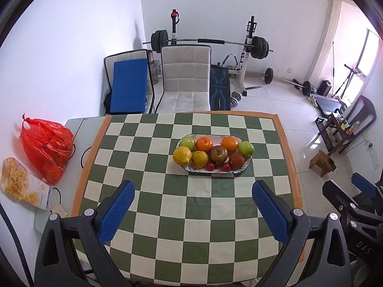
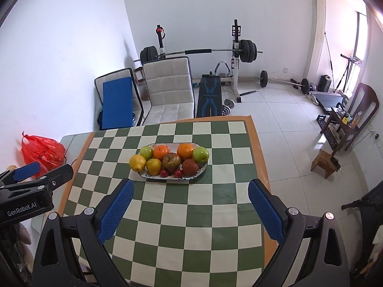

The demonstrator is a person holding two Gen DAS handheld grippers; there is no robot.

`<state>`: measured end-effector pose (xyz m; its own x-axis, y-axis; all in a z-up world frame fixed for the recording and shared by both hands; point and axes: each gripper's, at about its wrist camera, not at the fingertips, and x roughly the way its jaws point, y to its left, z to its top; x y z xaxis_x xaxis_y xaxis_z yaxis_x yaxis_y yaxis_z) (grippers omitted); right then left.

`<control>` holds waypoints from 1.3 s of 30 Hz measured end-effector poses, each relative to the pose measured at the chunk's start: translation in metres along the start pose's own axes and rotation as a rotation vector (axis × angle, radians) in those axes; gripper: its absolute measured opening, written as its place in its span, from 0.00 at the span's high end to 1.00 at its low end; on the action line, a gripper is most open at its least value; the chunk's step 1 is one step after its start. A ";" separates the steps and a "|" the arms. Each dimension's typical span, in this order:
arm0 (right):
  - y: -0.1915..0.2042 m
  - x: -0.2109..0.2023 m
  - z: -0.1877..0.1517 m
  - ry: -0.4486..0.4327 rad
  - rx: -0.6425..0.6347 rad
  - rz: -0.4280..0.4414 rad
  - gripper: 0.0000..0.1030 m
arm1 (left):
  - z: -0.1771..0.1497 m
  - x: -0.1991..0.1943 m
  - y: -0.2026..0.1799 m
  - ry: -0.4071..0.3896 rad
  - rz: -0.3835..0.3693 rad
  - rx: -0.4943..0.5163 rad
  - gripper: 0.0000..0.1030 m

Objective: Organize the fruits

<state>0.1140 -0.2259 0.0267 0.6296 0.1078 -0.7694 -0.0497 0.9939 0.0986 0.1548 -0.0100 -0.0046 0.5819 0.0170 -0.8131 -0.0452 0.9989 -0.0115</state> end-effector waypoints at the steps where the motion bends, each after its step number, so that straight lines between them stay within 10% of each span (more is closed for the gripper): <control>1: 0.000 -0.007 -0.001 -0.003 0.002 0.003 0.04 | -0.002 -0.005 -0.001 -0.004 -0.002 0.006 0.02; 19: -0.002 -0.046 -0.017 -0.021 0.009 0.000 0.04 | -0.022 -0.024 -0.019 -0.018 -0.020 0.018 0.02; 39: -0.008 0.061 0.023 0.011 -0.005 -0.066 0.03 | 0.009 0.040 -0.009 -0.006 0.035 -0.009 0.02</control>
<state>0.1709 -0.2276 -0.0068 0.6230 0.0427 -0.7810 -0.0128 0.9989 0.0444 0.1862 -0.0179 -0.0321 0.5849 0.0520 -0.8094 -0.0724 0.9973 0.0117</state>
